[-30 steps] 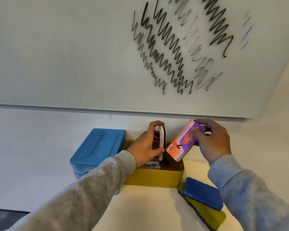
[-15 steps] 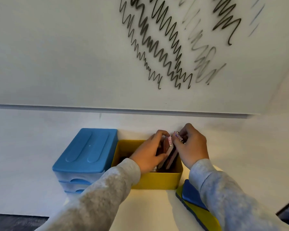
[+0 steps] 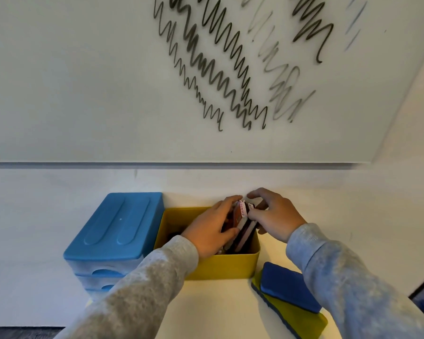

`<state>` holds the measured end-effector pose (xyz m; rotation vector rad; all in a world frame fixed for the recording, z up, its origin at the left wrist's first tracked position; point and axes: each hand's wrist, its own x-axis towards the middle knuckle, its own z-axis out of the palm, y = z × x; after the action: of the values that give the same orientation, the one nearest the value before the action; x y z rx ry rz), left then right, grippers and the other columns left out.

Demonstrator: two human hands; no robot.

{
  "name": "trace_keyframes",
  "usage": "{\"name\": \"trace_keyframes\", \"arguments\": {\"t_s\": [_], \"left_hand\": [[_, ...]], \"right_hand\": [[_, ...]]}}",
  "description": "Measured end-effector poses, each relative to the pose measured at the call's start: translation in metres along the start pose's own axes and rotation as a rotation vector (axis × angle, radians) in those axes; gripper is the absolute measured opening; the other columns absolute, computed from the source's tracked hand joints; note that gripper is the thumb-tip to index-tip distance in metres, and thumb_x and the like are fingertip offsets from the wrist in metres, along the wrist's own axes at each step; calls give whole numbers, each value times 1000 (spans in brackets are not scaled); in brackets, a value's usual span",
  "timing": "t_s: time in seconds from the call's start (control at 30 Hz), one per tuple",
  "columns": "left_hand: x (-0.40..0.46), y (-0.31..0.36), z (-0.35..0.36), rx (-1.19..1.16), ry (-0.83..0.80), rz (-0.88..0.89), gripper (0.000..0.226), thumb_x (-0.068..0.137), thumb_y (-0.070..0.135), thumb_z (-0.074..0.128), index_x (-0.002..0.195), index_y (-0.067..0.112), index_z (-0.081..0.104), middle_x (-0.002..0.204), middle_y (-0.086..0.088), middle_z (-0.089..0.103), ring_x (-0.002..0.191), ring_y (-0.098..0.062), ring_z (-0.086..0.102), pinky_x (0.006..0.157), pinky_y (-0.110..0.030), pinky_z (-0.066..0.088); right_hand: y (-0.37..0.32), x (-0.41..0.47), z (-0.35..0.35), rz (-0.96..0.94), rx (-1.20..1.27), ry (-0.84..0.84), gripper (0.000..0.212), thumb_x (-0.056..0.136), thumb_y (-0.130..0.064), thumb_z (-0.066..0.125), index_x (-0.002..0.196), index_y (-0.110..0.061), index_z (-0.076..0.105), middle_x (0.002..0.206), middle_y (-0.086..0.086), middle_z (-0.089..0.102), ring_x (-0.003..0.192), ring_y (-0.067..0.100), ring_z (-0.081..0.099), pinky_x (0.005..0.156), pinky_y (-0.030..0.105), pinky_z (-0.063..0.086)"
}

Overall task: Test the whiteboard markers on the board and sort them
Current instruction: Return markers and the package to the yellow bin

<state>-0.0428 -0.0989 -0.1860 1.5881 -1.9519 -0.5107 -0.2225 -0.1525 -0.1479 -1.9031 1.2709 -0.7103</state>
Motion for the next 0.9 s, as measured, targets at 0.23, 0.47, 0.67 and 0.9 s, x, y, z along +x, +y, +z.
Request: {"name": "trace_keyframes", "arguments": {"t_s": [0.23, 0.47, 0.67, 0.9], "left_hand": [[0, -1, 2, 15, 2, 0, 75, 97, 28, 61, 152, 48, 13, 144, 8, 49, 123, -11, 56, 103, -38, 51], [-1, -4, 5, -5, 10, 12, 72, 97, 28, 61, 150, 50, 18, 138, 6, 52, 116, -13, 59, 98, -39, 54], [3, -6, 6, 5, 5, -15, 74, 98, 29, 60, 151, 51, 14, 136, 5, 53, 116, -15, 60, 99, -40, 54], [6, -7, 7, -6, 45, -28, 69, 95, 22, 64, 143, 50, 23, 125, 3, 60, 102, -18, 67, 90, -43, 58]], "right_hand": [[0, 1, 9, -32, -95, 86, 40, 85, -27, 67, 124, -21, 66, 100, 7, 69, 82, 23, 68, 75, 39, 61], [-6, -5, 16, -138, -159, 266, 33, 88, -25, 67, 120, -18, 69, 109, 6, 68, 96, 21, 63, 82, 29, 53], [0, 0, 11, -94, -193, 140, 31, 93, -22, 61, 124, -20, 68, 120, 4, 68, 100, 17, 60, 82, 22, 44], [3, 1, -3, -97, -228, -45, 54, 84, -13, 69, 137, -21, 60, 127, -1, 64, 107, 17, 60, 87, 21, 49]]}}
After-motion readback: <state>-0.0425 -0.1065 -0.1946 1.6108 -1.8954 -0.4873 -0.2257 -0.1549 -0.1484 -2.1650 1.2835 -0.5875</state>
